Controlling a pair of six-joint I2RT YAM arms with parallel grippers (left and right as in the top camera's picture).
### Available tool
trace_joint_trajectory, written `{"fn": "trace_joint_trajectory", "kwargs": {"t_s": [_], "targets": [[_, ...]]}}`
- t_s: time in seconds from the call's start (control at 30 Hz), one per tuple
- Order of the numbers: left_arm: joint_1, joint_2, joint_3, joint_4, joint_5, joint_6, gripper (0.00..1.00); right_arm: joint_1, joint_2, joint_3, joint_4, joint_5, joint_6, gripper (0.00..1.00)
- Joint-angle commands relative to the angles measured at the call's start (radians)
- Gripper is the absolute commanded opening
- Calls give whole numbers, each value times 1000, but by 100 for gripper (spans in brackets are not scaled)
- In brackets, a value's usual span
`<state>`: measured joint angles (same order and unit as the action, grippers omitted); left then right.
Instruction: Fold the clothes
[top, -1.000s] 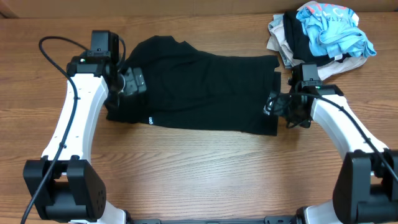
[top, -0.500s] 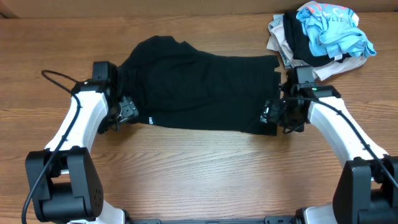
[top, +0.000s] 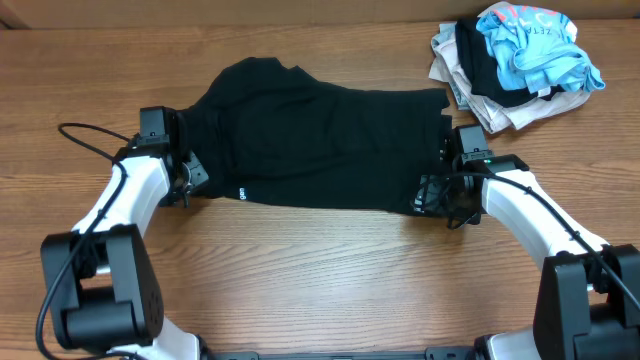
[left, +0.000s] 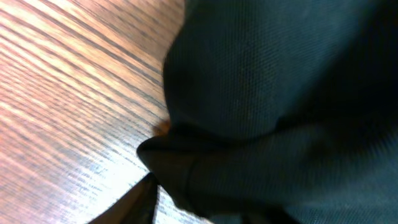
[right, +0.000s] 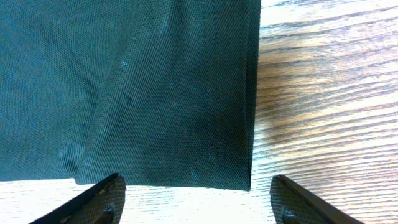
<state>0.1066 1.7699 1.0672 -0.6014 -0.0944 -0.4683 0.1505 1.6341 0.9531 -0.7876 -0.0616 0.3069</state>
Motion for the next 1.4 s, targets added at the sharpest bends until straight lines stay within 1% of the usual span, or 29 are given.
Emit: {"fn": "trace_joint_trajectory", "kwargs": {"t_s": [0.0,0.03,0.07,0.13,0.17,0.23,0.33,0.4,0.53,0.57,0.63,0.67,0.8,0.9,1.03,1.07,1.13,1.37], "targets": [[2,69,-13,2,-5,1,20,1,-16,-8,11,24,13,74],[2,81,-13,-1,-5,1,7,1,-16,-11,21,25,13,73],[3,93,-13,-8,-1,0,4,1,-16,-22,44,28,16,71],[3,108,-13,-28,-1,0,4,1,-14,-44,85,27,19,68],[4,109,-13,-48,-2,0,4,1,-11,-72,126,27,40,63],[10,109,-11,-69,-2,0,4,1,-2,-93,155,27,47,59],[31,109,-11,-104,1,0,4,1,9,-117,179,27,56,53],[53,109,-11,-136,16,0,4,1,11,-125,176,27,64,47],[108,108,0,-219,34,2,4,0,11,-128,149,26,119,29],[128,108,11,-251,31,18,4,-2,11,-126,134,17,142,24],[167,105,41,-309,31,52,4,-12,11,-113,84,-8,147,8],[195,103,70,-364,32,61,4,-20,11,-101,47,-8,147,4],[282,94,182,-559,32,69,4,-57,8,-56,-74,-10,147,4],[327,80,265,-699,36,113,4,-82,-10,-23,-160,-43,146,4],[341,35,318,-832,37,167,4,-90,-71,-13,-264,-124,135,4],[341,6,319,-869,47,169,4,-86,-103,-13,-314,-127,135,4],[340,-27,319,-893,81,170,4,-84,-131,-13,-352,-128,135,4],[360,-175,319,-959,85,168,4,-84,-195,-16,-451,-161,130,4]]}}
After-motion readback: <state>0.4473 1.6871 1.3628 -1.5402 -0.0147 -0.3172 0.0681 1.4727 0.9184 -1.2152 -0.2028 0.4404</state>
